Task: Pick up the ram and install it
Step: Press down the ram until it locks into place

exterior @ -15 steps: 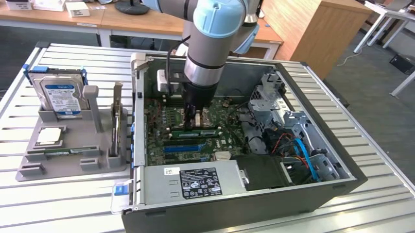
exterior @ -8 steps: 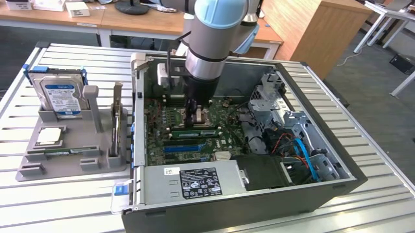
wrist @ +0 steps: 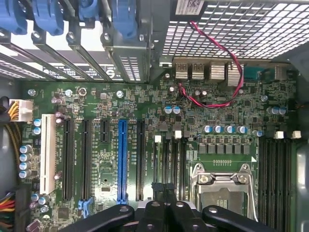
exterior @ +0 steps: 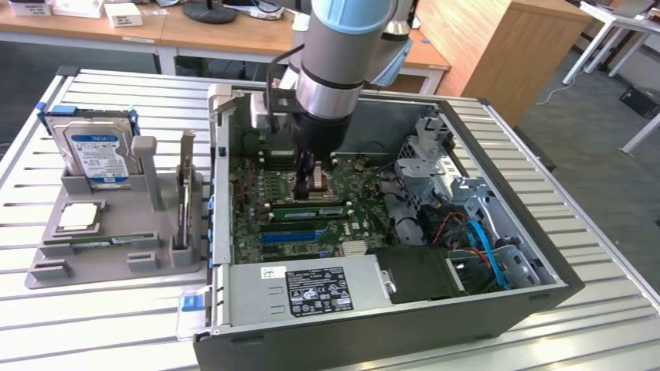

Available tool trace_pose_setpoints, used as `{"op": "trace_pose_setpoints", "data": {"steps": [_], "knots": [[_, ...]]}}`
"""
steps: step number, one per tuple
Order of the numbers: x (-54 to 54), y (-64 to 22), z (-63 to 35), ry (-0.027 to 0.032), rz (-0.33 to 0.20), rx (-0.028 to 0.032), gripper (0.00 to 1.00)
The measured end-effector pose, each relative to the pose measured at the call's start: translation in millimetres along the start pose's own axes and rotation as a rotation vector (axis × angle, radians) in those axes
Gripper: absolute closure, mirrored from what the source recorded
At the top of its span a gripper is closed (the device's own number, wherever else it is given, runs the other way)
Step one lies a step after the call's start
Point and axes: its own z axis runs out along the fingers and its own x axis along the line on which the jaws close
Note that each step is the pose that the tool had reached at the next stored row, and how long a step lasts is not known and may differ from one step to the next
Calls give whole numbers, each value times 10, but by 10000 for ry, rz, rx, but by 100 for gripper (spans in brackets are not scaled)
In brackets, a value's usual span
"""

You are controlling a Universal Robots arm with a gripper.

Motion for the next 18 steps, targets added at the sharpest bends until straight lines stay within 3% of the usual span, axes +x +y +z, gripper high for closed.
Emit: {"op": "trace_pose_setpoints", "data": {"steps": [8, 18], "knots": [[0, -12, -4, 2, -3, -2, 89], [-1, -224, -9, 0, 0, -1, 89]]}}
